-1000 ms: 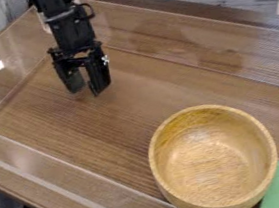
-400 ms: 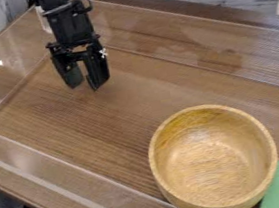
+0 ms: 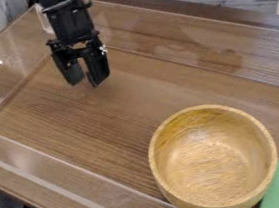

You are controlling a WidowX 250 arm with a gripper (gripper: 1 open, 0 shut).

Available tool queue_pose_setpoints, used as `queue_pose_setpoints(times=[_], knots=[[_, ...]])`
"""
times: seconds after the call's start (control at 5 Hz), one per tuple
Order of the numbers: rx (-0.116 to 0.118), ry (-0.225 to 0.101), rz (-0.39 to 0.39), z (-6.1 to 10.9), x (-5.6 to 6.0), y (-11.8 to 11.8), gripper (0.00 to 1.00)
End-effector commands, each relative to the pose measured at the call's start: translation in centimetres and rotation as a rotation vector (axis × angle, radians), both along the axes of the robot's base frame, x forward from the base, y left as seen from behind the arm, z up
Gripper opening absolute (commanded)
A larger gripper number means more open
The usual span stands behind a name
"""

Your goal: Remove the green block from inside the brown bowl and put it on the table

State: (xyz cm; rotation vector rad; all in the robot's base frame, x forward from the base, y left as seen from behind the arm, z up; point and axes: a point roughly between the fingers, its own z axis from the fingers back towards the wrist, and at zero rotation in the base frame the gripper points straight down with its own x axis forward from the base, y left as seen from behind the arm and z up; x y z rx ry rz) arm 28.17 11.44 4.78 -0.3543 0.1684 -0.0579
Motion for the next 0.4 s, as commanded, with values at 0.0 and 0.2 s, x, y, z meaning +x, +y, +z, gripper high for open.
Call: queue_pose_setpoints(times=[0.0,0.2], knots=[[0.028,-0.069,0.012,1.84,1.03,1.03,1.00],[0.025,-0.072,0.012,1.76,1.11,1.19,0.00]])
